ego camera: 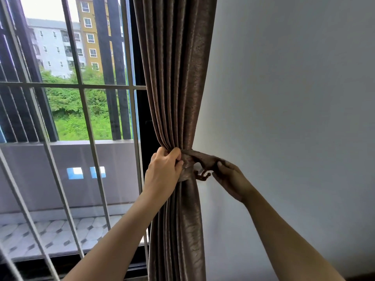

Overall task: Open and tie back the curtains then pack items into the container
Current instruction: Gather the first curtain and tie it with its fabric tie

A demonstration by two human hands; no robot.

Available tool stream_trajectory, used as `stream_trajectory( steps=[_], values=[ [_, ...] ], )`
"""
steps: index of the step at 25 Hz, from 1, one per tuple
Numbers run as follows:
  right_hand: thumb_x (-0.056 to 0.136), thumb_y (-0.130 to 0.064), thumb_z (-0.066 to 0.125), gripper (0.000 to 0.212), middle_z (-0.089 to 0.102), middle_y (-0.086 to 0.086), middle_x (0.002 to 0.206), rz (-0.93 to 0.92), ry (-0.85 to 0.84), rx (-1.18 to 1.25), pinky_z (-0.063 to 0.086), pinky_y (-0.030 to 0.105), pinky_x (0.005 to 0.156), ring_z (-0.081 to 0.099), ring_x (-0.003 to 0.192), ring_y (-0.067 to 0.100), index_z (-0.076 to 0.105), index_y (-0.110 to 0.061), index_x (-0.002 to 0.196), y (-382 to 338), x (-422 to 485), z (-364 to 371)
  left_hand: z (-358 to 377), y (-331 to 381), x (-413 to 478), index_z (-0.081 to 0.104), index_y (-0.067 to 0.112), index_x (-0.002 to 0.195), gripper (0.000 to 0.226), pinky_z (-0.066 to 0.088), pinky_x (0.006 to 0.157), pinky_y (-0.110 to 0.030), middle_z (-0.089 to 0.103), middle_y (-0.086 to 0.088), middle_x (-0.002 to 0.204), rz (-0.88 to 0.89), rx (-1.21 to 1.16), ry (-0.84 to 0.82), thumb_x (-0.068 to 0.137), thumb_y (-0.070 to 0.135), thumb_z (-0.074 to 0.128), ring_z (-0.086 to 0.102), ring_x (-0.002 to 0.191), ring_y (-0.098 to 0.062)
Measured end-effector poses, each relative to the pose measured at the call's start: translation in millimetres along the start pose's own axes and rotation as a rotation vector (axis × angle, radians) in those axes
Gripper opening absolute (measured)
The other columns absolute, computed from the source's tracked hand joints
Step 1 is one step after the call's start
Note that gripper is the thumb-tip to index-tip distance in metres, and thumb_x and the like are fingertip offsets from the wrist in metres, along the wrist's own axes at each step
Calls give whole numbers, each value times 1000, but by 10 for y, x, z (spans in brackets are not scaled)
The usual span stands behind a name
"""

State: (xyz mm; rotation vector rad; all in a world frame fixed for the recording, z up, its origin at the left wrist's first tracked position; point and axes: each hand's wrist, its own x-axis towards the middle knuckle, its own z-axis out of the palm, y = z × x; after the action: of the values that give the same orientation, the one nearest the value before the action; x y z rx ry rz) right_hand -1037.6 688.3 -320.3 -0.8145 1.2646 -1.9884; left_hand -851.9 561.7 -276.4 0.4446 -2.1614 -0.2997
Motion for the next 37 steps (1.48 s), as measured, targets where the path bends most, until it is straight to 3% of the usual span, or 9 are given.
stream_trajectory(
  steps=[2, 5, 10, 15, 20, 26, 31, 34, 37],
  values=[
    [95, -6, 47, 23, 63, 8, 110, -23, 86, 115, 54, 23, 80, 60, 104, 19, 58, -9, 115, 117, 47, -30, 4, 10, 5, 57, 14, 91, 7, 44, 63, -25, 48, 0, 91, -4, 9, -1, 89, 20, 59, 50, 82, -18],
    [94, -4, 50, 20, 65, 10, 105, -67, 185, 6, 54, 19, 76, 61, 102, 20, 62, -5, 110, 231, 90, -52, 21, 17, -1, 57, 14, 91, 6, 37, 63, -22, 47, 0, 90, -16, 15, 0, 88, 18, 60, 49, 81, -17],
    [96, -11, 48, 24, 67, 8, 110, 4, 222, -89, 51, 19, 77, 63, 101, 17, 66, -9, 112, 360, 115, -31, 48, 110, -22, 54, 15, 89, 4, 40, 60, -24, 50, -2, 90, -37, 20, 6, 88, 18, 57, 49, 79, -18],
    [93, -11, 52, 11, 63, 7, 92, -56, 279, -224, 48, 24, 72, 58, 83, 19, 61, -9, 100, 490, 122, -5, 102, 173, -39, 55, 15, 90, 4, 41, 59, -26, 50, -3, 89, -40, 57, 16, 90, 18, 55, 48, 78, -17],
    [93, -17, 56, 24, 68, 8, 107, -197, 314, -522, 50, 28, 88, 63, 97, 20, 68, -9, 111, 604, 117, -55, 109, 137, -36, 56, 14, 88, 4, 48, 58, -27, 50, -3, 86, -15, 39, 36, 88, 18, 57, 51, 75, -18],
    [89, -12, 60, 28, 69, 5, 111, -260, 290, -562, 49, 27, 94, 64, 100, 17, 65, -11, 117, 665, 118, -82, 76, -29, -13, 57, 14, 85, 5, 48, 61, -28, 49, -1, 86, 56, -29, 10, 84, 14, 63, 52, 71, -18],
    [91, -11, 57, 28, 66, -4, 105, -302, 207, -737, 46, 10, 86, 61, 95, 11, 65, -18, 117, 661, 183, -140, 21, -152, -28, 53, 12, 89, 16, 32, 60, -12, 40, 8, 80, 99, -65, -32, 79, 6, 64, 41, 64, -6],
    [90, -10, 59, 27, 64, -8, 103, -360, 214, -815, 43, 2, 80, 58, 91, 2, 67, -18, 114, 670, 198, -170, -81, -287, -3, 49, 20, 104, 34, 40, 60, -10, 40, 15, 81, 111, -185, -160, 78, 6, 67, 46, 67, -7],
    [89, -7, 60, 27, 64, -9, 101, -390, 206, -806, 43, 2, 80, 58, 92, 0, 66, -21, 111, 677, 200, -186, -144, -385, -17, 45, 32, 113, 46, 45, 64, -12, 46, 10, 85, 190, -234, -250, 78, 12, 68, 50, 75, -11]
  ],
)
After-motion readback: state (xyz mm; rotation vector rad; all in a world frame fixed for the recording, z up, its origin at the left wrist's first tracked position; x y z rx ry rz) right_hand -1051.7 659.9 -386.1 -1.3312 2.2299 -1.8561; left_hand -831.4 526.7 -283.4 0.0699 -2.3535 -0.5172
